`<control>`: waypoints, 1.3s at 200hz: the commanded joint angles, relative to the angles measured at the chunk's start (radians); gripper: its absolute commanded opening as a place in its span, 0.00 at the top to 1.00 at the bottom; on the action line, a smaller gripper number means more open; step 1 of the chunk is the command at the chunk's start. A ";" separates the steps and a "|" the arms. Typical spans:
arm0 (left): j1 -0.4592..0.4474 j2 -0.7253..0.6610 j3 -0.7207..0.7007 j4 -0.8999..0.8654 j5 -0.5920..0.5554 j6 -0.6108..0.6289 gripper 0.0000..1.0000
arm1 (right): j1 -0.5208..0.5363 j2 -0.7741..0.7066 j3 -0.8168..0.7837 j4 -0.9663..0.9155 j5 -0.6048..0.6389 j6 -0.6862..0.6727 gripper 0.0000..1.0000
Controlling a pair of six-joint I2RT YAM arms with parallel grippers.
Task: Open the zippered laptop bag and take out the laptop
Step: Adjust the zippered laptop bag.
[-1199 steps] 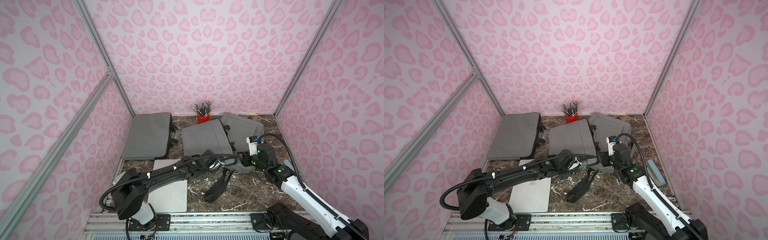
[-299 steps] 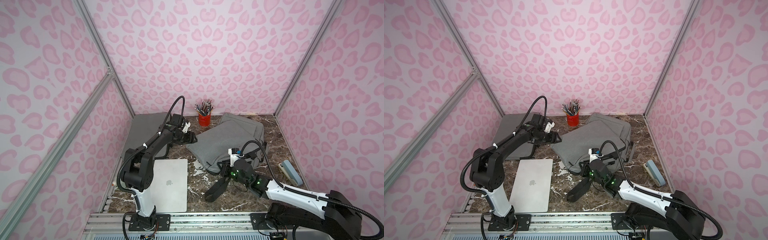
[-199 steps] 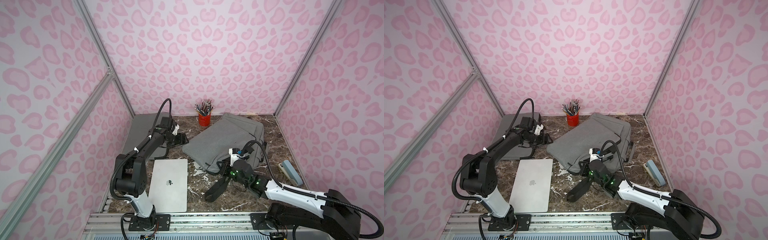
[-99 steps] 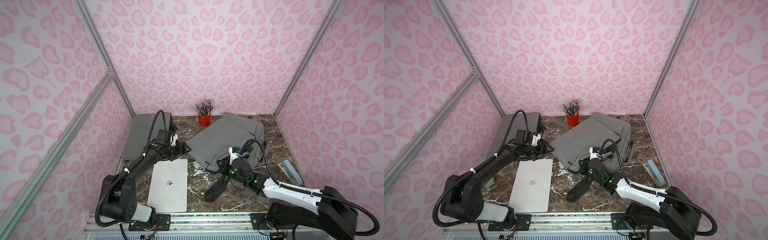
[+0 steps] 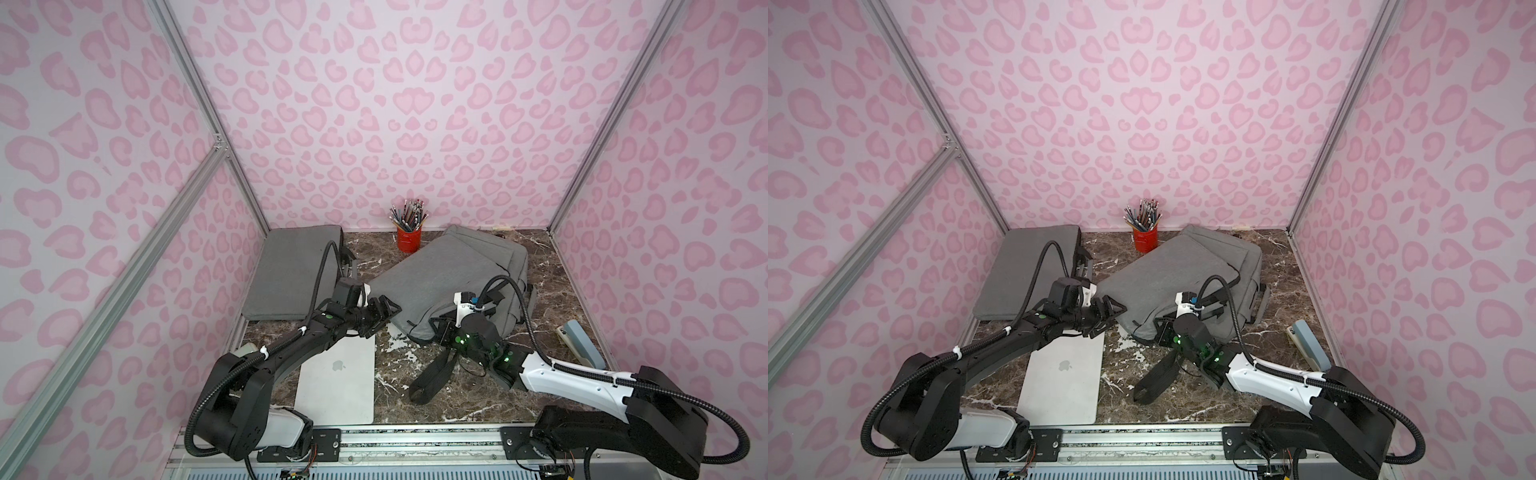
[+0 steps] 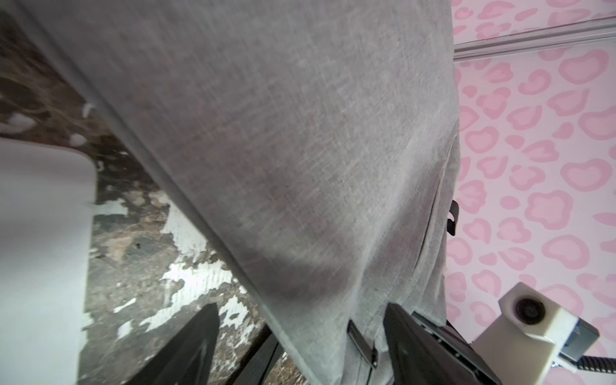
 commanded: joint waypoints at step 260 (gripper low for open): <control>-0.072 0.023 0.142 -0.055 -0.089 0.043 0.97 | 0.104 -0.146 0.191 -0.576 -0.181 -0.185 0.37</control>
